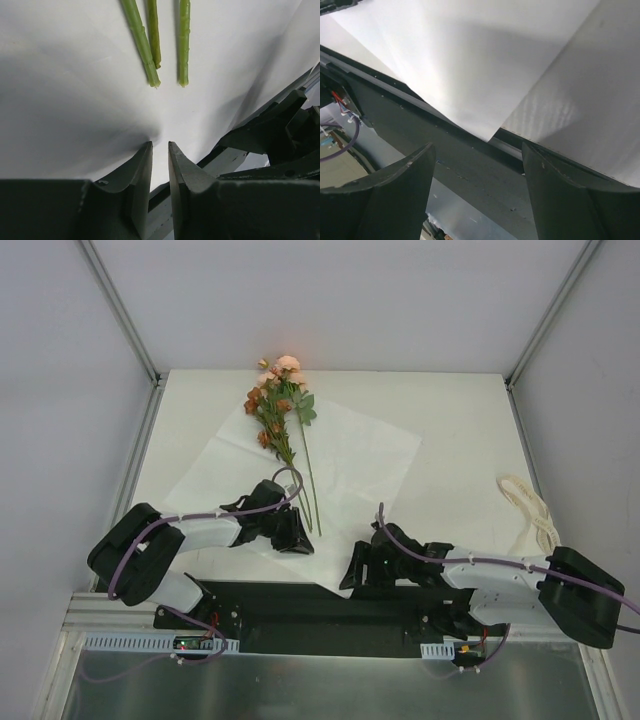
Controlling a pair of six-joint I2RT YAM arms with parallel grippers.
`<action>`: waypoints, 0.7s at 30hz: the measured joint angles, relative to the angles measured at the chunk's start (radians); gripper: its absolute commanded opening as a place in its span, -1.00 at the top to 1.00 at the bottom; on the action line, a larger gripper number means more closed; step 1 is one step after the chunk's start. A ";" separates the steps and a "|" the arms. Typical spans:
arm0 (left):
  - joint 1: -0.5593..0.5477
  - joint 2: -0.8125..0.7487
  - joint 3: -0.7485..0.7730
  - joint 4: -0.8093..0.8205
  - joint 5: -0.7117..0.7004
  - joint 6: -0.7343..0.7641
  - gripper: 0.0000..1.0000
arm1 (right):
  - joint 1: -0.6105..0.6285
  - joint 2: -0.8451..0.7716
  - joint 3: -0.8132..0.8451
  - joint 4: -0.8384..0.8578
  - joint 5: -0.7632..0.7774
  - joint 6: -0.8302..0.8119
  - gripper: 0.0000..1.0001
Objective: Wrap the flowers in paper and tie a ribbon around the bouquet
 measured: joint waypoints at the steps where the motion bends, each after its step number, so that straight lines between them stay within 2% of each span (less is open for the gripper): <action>1: 0.000 0.000 -0.005 0.009 0.000 -0.004 0.61 | 0.002 -0.008 -0.005 -0.008 0.009 0.005 -0.47; 5: -0.002 0.003 -0.013 0.035 0.003 -0.018 0.62 | 0.004 0.007 -0.006 -0.005 0.023 0.015 -0.47; 11: -0.006 0.014 -0.014 0.058 0.017 -0.022 0.63 | 0.043 0.098 0.026 0.074 0.029 0.037 -0.32; 14: -0.006 0.014 -0.021 0.069 0.019 -0.023 0.63 | 0.057 0.092 0.026 0.079 0.055 0.038 -0.17; 18: -0.006 0.010 -0.030 0.082 0.023 -0.023 0.63 | 0.072 0.007 0.020 0.064 0.116 0.037 0.19; 21: -0.006 0.002 -0.037 0.084 0.023 -0.023 0.63 | 0.076 -0.087 0.010 0.065 0.166 0.037 0.23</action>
